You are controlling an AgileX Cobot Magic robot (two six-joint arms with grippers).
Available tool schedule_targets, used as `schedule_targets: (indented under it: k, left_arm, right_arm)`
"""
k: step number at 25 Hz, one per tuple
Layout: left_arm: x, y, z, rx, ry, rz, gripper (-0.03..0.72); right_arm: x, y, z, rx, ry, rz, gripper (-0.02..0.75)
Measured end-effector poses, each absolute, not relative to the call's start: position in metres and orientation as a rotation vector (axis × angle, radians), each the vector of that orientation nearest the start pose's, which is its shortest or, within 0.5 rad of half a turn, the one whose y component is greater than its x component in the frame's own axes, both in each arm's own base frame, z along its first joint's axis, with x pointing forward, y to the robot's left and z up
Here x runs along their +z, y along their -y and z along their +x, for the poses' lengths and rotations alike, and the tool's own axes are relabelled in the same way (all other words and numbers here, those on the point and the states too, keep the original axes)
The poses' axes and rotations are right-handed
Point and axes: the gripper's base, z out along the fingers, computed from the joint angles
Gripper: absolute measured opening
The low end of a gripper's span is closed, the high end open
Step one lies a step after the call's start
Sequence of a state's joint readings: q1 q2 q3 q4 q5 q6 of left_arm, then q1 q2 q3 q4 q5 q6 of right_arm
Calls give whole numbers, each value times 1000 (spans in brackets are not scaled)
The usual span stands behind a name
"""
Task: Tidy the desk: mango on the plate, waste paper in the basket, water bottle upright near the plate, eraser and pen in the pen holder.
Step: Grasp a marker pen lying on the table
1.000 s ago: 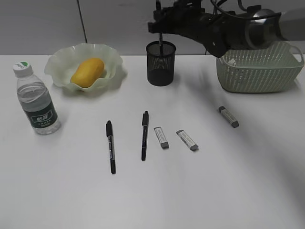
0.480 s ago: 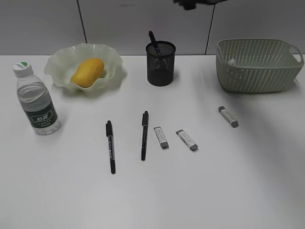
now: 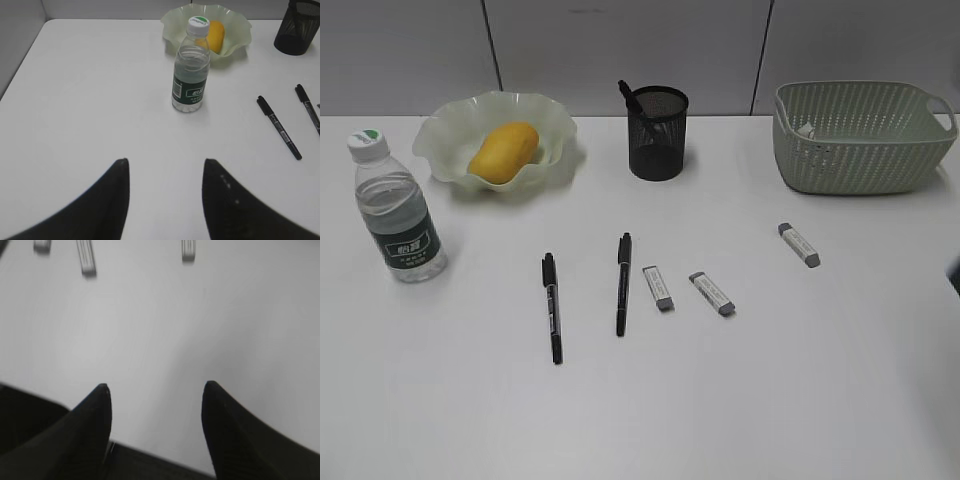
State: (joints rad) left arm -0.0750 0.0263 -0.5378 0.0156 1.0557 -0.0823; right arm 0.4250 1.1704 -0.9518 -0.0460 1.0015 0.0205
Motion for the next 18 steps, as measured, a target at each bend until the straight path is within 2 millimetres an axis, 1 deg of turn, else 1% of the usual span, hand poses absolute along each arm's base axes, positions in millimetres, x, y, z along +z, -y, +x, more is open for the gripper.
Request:
schedule_targets:
  k: [2, 3, 5, 7, 9, 12, 13, 16, 18]
  left_arm:
    - [288, -2, -5, -81, -2028, -8, 343]
    - [288, -2, -5, -81, -2028, -8, 337]
    - [288, -2, -4, -81, -2030, -8, 322]
    - [289, -1, 0, -77, -2056, -3, 309]
    - [288, 0, 9, -71, -2114, 6, 304]
    - [287, 3, 34, -75, -2251, 12, 305]
    - [287, 6, 44, -106, -2289, 13, 314]
    - [297, 20, 77, -274, -2314, 27, 386]
    - [303, 31, 106, -372, -2367, 24, 435]
  right_arm:
    - [290, -65, 151, 76, -2668, -565, 458]
    - [285, -55, 129, 88, -2647, -556, 457]
    - [280, -40, 92, 133, -2550, -528, 456]
    - [276, -28, 64, 168, -2440, -502, 456]
    - [279, -17, 40, 209, -2286, -470, 456]
    - [282, -5, 14, 240, -2104, -431, 456]
    - [283, -2, 7, 246, -2060, -422, 456]
    - [282, 4, -3, 253, -1987, -406, 456]
    - [282, 4, -5, 254, -1977, -404, 456]
